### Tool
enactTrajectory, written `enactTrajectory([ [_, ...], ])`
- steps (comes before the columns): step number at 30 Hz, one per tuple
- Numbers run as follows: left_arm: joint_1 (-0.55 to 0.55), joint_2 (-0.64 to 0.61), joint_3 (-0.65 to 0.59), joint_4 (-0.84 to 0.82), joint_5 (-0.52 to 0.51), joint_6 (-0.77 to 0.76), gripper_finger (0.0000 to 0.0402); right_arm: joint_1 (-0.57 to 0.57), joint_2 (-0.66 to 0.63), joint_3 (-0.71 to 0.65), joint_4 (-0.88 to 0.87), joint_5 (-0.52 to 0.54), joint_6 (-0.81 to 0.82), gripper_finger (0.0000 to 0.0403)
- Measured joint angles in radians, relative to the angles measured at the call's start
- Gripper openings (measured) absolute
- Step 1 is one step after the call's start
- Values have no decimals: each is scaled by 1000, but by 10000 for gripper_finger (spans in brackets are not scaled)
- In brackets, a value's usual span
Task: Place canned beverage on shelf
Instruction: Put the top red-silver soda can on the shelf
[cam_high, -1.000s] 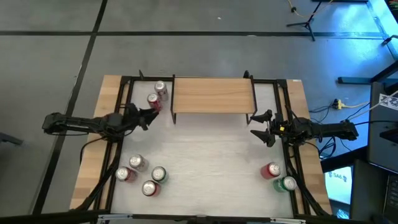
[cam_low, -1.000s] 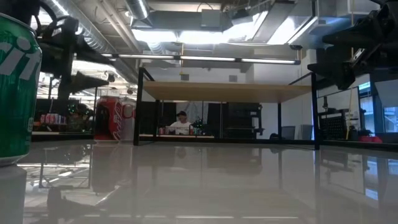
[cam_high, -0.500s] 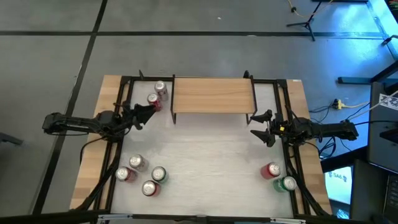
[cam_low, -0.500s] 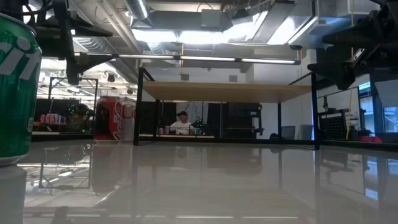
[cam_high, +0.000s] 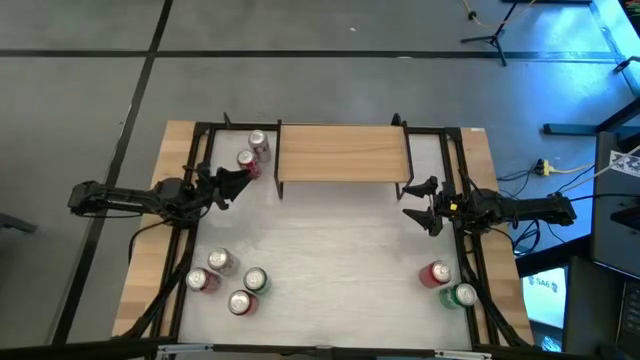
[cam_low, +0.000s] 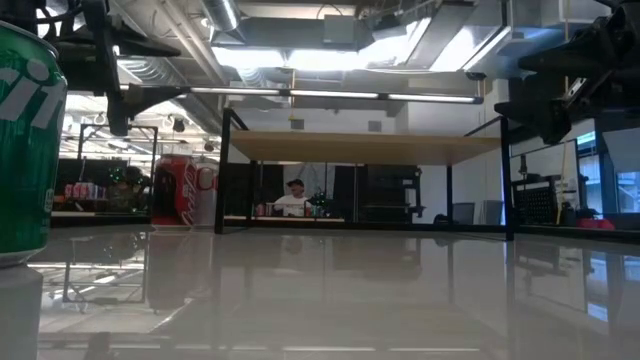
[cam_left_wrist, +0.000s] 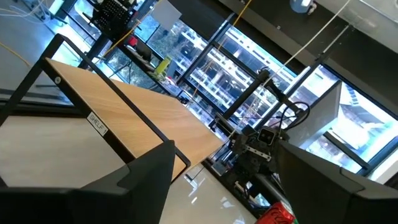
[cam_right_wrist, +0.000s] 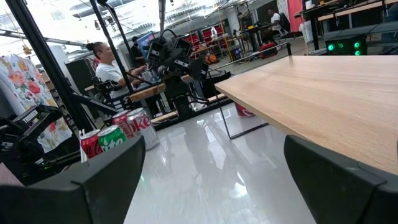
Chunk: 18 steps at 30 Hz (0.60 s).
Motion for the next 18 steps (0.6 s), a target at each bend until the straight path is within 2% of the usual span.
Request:
enactTrajectory([
  [12,0,0,0,16,-52,79,392,0,0,0,0,0,0,381],
  [15,0,0,0,78,-80,113,395,0,0,0,0,0,0,381],
  [18,0,0,0,179,-174,131,391,0,0,0,0,0,0,381],
])
